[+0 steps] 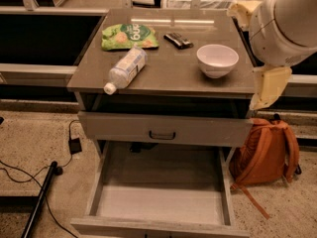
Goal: Place blue plastic bottle into middle drawer
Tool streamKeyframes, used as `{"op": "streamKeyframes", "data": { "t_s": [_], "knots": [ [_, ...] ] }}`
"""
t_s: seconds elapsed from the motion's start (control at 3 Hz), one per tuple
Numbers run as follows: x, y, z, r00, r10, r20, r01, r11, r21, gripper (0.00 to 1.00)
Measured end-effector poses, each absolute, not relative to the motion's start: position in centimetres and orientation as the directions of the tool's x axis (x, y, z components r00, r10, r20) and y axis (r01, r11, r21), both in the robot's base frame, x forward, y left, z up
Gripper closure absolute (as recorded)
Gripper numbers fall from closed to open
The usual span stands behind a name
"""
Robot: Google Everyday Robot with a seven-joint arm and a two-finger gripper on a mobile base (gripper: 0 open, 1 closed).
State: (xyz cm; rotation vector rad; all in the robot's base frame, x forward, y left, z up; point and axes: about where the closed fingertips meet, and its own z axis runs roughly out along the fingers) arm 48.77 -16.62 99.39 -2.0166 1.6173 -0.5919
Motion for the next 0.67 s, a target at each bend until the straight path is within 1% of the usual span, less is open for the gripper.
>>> {"op": "streamKeyframes", "data": {
  "t_s": [0.33, 0.67],
  "knots": [
    [49.6, -15.5, 98.9, 0.263, -0.962, 0.077, -0.764, -0.256, -0.593, 0.0],
    [53.2, -12.1, 98.0, 0.409, -0.898, 0.162, -0.7, -0.423, -0.575, 0.0]
  ]
}}
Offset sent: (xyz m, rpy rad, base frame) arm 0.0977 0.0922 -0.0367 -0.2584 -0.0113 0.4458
